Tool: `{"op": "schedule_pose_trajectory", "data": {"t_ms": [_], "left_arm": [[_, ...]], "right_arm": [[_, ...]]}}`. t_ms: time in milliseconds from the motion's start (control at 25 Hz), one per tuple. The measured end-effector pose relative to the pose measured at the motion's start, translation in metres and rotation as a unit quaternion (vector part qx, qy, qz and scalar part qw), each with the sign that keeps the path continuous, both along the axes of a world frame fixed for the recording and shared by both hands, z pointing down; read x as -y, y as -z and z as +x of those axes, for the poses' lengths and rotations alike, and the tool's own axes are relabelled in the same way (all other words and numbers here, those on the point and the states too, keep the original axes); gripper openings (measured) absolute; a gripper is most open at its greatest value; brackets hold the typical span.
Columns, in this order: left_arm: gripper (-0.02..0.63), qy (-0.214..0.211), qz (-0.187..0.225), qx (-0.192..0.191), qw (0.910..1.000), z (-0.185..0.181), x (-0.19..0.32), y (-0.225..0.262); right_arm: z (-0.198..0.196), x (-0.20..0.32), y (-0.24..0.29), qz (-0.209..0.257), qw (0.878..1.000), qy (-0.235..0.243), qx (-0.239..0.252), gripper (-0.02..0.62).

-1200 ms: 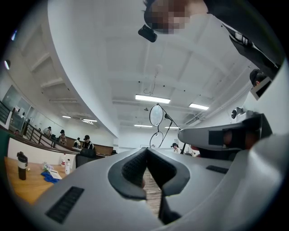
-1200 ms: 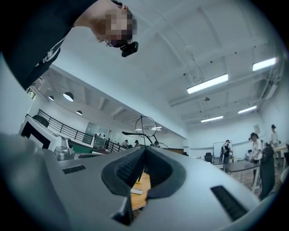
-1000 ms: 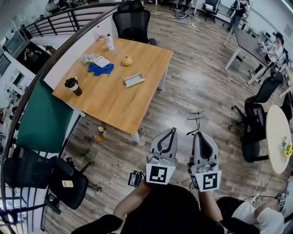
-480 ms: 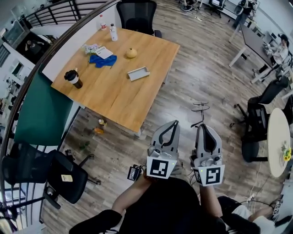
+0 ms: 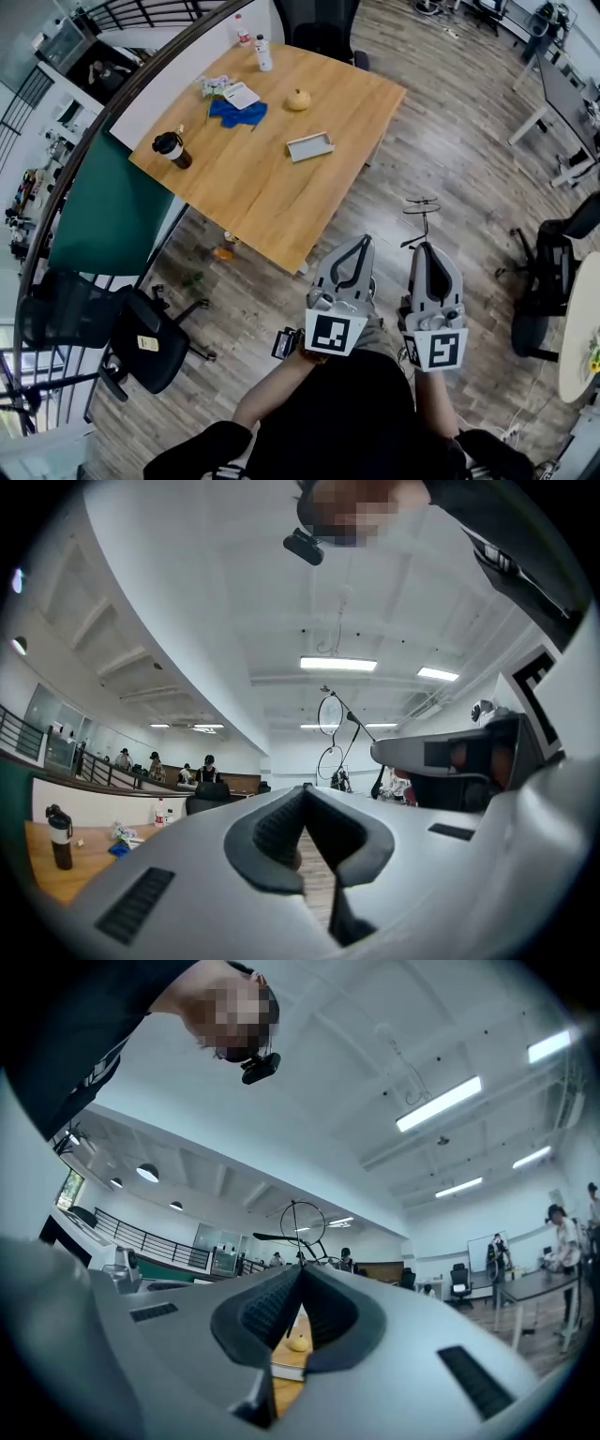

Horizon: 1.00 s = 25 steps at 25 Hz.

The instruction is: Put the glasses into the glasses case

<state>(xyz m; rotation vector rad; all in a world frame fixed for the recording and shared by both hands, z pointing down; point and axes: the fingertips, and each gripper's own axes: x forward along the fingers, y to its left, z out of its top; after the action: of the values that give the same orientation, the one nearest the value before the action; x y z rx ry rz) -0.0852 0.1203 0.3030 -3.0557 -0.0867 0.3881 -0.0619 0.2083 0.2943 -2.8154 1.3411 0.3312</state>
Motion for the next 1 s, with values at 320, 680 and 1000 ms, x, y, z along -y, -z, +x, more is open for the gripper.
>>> {"op": "schedule_pose_trajectory", "data": {"t_ms": [320,680,1000], "left_arm": [[0.021,0.018,0.019,0.022,0.9994,0.080,-0.007,-0.001],[0.021,0.032,0.038,0.032,0.9983,0.162,-0.023,0.000],[0.021,0.073,0.024,0.028,0.9966,0.213,-0.021,-0.004]], "right_arm": [[0.080,0.008,0.000,0.012,0.999,0.042,0.008,0.012],[0.168,0.000,-0.008,0.017,0.997,0.070,0.021,0.012],[0.233,-0.004,-0.003,0.018,0.995,0.102,0.003,0.012]]}}
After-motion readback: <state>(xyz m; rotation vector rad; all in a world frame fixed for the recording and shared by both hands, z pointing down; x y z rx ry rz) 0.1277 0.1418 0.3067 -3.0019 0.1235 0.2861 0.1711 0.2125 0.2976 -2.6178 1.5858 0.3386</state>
